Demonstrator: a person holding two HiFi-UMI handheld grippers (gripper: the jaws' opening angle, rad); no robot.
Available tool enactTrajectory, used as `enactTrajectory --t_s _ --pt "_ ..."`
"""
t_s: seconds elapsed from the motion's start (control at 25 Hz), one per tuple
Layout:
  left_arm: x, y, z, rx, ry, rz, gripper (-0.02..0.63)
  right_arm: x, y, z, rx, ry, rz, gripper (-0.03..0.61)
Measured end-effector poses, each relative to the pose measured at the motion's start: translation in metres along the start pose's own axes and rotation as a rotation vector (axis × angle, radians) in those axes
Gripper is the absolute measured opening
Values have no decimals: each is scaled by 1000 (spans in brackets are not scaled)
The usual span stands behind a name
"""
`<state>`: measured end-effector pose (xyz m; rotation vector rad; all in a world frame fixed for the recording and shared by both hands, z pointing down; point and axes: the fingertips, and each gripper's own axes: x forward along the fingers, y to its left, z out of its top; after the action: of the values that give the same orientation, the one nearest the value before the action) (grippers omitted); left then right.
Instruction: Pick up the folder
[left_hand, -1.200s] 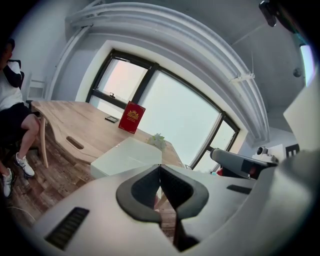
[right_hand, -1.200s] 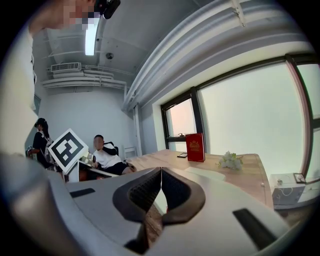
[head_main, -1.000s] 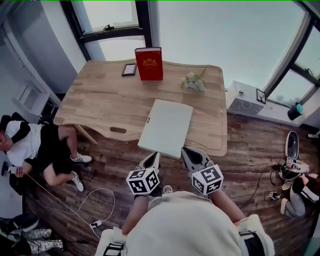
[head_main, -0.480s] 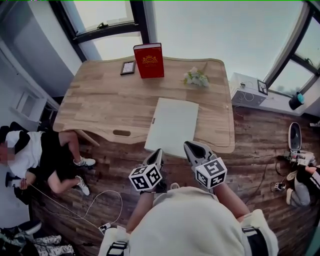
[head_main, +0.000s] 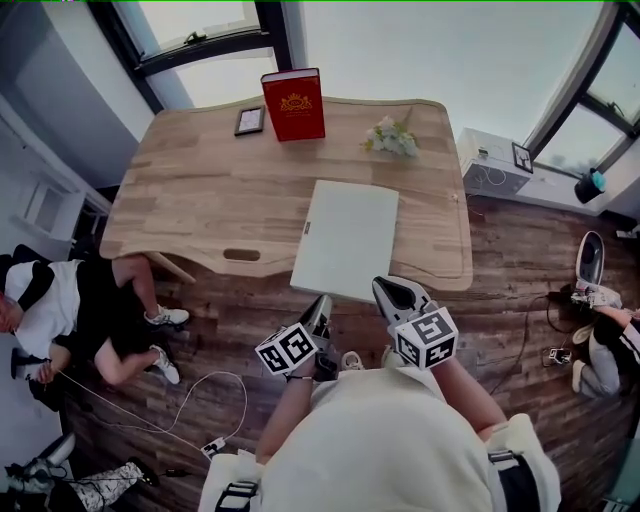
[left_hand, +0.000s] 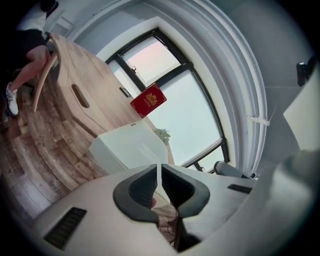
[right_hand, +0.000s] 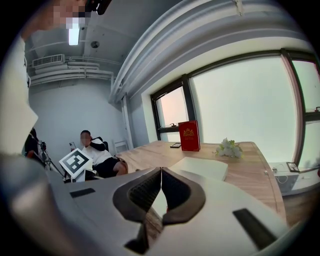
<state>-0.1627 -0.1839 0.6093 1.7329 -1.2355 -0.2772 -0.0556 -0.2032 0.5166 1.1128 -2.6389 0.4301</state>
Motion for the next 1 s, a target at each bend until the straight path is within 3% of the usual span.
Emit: enactTrajectory --t_s 0.12,0.2,0.36,0.44,0.68,1.0 --pt "1 8 -8 -58 5 -16 60 0 2 -3 -6 13 11 20" --pt "2 12 -14 -93 12 -41 190 0 4 -7 -14 24 25 20" --pt "12 18 -25 -138 71 -93 323 4 1 -6 -14 26 37 20" --pt "17 23 -32 -160 98 -101 358 5 -2 -3 -14 21 36 20" --pt "26 40 -43 -278 107 -99 407 6 -10 -3 -16 29 31 20" --pt "50 50 -45 -407 56 -121 431 4 -23 -11 -15 56 19 20"
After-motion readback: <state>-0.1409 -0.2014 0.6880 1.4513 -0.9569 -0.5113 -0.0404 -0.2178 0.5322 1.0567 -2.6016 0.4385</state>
